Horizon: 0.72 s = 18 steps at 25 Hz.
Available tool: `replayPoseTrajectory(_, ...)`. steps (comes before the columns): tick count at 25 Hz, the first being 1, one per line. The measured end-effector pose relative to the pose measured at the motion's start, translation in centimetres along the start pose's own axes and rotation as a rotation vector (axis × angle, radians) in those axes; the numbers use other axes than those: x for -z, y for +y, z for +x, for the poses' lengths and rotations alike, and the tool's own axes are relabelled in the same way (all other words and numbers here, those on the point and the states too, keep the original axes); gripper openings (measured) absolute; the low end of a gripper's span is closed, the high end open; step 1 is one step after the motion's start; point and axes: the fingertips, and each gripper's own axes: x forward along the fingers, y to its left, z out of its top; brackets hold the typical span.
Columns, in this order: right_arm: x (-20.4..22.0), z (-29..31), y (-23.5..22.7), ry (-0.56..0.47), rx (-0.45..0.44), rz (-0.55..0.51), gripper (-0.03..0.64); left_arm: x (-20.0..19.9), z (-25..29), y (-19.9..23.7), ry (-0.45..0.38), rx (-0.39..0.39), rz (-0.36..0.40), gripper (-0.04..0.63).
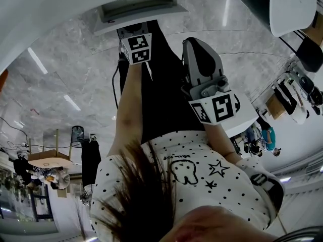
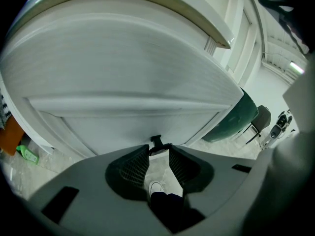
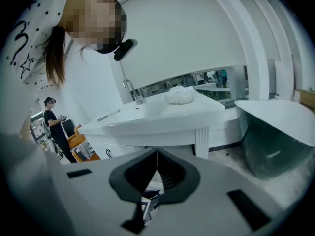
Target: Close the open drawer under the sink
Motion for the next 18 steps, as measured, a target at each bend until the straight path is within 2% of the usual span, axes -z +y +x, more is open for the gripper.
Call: replayPoseTrajectory(18,1.0,-0.3,1.4,0.024,-0.039,-0.011,0.015,1.0,-1.5,-1.2,-0.019,0.008,-0.009,0.121)
